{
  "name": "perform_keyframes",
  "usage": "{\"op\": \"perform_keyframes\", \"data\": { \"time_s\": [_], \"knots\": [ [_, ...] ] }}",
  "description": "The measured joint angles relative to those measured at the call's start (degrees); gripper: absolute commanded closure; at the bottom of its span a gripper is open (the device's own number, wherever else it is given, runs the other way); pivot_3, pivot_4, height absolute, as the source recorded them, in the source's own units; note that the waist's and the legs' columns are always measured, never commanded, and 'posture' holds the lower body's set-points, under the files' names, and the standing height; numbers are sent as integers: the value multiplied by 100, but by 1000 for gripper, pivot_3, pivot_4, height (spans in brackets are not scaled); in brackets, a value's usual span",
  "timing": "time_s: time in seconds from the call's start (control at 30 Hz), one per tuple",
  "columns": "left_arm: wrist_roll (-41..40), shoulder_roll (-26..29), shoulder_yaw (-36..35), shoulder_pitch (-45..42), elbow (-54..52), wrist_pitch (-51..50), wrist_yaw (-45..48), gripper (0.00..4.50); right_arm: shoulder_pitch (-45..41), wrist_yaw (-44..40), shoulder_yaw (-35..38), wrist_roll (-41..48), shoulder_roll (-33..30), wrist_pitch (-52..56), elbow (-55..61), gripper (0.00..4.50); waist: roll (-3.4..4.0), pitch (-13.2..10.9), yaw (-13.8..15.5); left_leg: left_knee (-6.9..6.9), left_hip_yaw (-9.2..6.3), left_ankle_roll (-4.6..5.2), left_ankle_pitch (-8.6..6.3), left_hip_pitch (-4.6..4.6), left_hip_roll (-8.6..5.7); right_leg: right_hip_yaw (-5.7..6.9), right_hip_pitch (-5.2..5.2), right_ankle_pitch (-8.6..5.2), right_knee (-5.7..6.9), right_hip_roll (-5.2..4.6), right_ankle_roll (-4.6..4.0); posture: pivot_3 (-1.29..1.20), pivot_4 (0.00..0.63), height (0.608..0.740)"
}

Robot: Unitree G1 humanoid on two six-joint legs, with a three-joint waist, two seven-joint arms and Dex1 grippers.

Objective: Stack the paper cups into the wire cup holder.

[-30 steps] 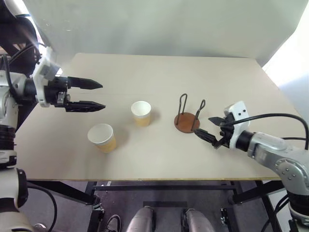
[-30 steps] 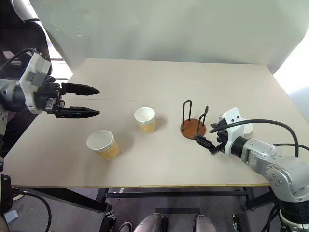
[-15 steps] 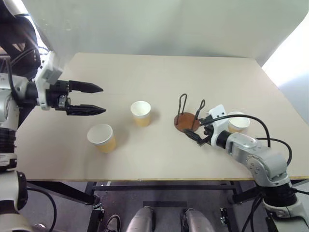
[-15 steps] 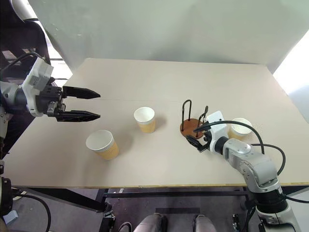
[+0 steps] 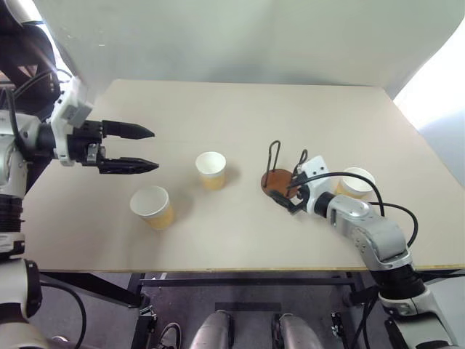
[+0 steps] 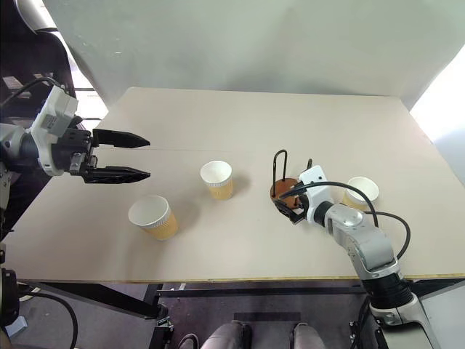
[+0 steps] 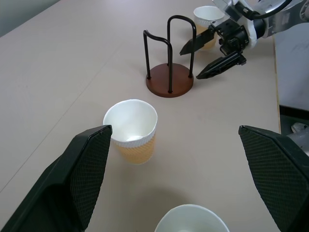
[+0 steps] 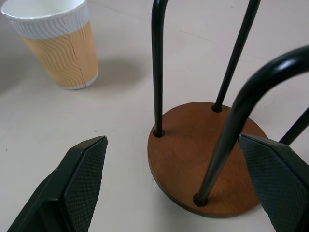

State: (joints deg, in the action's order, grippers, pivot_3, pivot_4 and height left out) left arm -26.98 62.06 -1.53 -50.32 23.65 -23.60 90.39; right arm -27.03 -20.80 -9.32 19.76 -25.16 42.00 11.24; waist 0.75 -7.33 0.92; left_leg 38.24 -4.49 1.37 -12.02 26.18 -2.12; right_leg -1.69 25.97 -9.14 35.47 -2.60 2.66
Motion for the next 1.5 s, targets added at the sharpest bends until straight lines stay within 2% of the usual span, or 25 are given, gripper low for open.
{"op": "perform_keyframes", "data": {
  "time_s": [0.07, 0.43, 0.57, 0.9, 1.2, 1.5],
  "knots": [
    [4, 0, -1, 1, 0, 0, 0, 0, -7, -20, -10, -85, 44, -38, -29, 603, 0, 0, -1, -4, -1, -6, 3, 0, 1, 0, 2, 2, 0, 0, -4, 0, 150, 740],
    [13, 2, -16, 8, 0, 0, -1, 0, -18, -247, -11, -208, 144, -41, 40, 4475, 0, 0, -1, -12, -3, -22, 9, -1, 4, 3, 4, 10, 0, 1, -16, 0, 150, 740],
    [18, 1, -16, 7, 0, 1, -1, 0, 101, -465, -20, -190, 119, -21, 222, 4475, 0, 0, -1, -14, -4, -24, 10, 0, 4, 5, 4, 10, 0, 1, -17, 0, 150, 740],
    [141, -18, -14, -32, 10, 15, 4, 0, 703, -1984, -114, 365, -866, 44, 1347, 4475, -2, 0, -5, -21, -5, -30, 14, 2, 5, 5, 1, 10, -12, 2, -17, 0, 150, 740],
    [243, -163, 0, -143, 122, 64, 12, 0, 468, -3475, -453, 365, -1351, -785, 1271, 4475, -3, 1, -12, -21, -5, -26, 25, 1, 8, 4, 0, 16, -11, 4, -26, 0, 150, 740],
    [236, -143, -11, -137, 86, 60, 13, 0, 303, -4146, -632, 239, -1392, -1210, 894, 4475, -4, 1, -14, -22, -5, -19, 29, 1, 9, 4, 1, 16, -12, 5, -27, 0, 150, 740]
  ]
}}
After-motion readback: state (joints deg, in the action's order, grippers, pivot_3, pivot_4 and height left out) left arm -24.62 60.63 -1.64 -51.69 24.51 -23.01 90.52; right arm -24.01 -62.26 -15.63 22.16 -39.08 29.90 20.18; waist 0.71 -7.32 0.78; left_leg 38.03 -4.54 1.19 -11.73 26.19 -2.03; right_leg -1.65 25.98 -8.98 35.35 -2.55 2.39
